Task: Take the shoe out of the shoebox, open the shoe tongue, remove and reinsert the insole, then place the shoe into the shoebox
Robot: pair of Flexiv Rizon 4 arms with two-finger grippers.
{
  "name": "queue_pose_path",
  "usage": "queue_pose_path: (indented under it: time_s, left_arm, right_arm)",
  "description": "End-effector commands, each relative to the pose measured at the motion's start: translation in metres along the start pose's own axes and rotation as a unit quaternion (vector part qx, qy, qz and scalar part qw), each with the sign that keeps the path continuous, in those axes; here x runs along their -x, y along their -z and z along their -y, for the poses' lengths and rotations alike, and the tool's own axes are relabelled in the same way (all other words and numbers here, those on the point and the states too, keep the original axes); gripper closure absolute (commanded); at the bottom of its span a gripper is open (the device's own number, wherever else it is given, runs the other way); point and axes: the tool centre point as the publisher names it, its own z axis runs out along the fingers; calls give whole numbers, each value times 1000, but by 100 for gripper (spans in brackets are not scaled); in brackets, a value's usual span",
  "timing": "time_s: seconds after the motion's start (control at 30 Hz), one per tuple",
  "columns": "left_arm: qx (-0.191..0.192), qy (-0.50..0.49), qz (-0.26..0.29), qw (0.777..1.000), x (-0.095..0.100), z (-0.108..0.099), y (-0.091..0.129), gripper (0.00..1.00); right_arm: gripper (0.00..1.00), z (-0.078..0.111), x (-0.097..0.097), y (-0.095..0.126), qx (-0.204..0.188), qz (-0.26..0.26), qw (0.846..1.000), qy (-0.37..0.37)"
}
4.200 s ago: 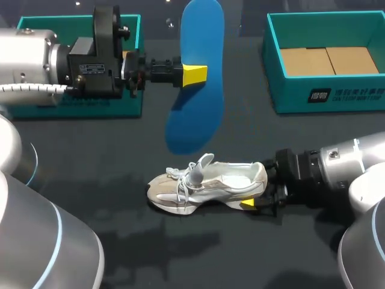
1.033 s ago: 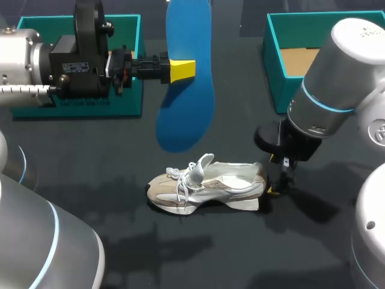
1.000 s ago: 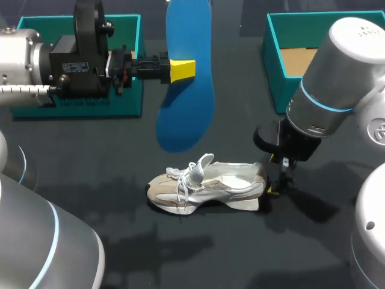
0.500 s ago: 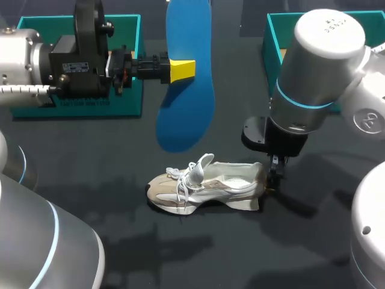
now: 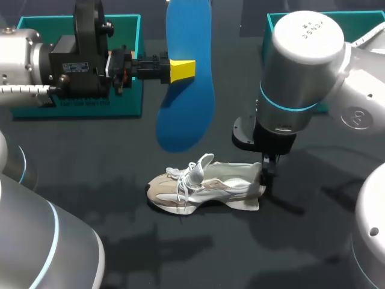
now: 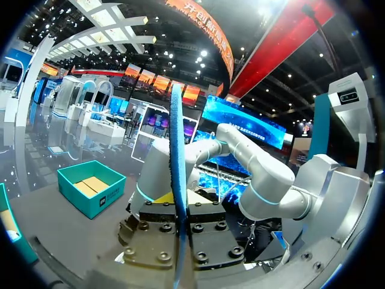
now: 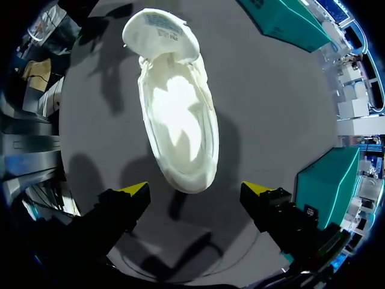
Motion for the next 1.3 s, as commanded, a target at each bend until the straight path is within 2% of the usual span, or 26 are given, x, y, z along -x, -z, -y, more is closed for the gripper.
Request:
queue_pose_path:
  time_s: [0.03,0.23,0.47,0.83,1.3]
  left_arm:
    - [0,0,1,1000,-1,-1,0,100]
    - [0,0,1,1000,-1,-1,0,100]
    - [0,0,1,1000,-1,-1,0,100]
    - [0,0,1,1000,-1,-1,0,100]
    - [0,0,1,1000,-1,-1,0,100]
  right_arm:
    - [0,-7,9,8,-5,-4,1000,1]
    - [0,-20,23,17,-16,-3,1000,12]
    - [0,-34,31,9,-18,-11,1000,19]
    - [0,-58,33,-2,-20,-20,999,31]
    - [0,-78,19,-28,-21,-32,998,46]
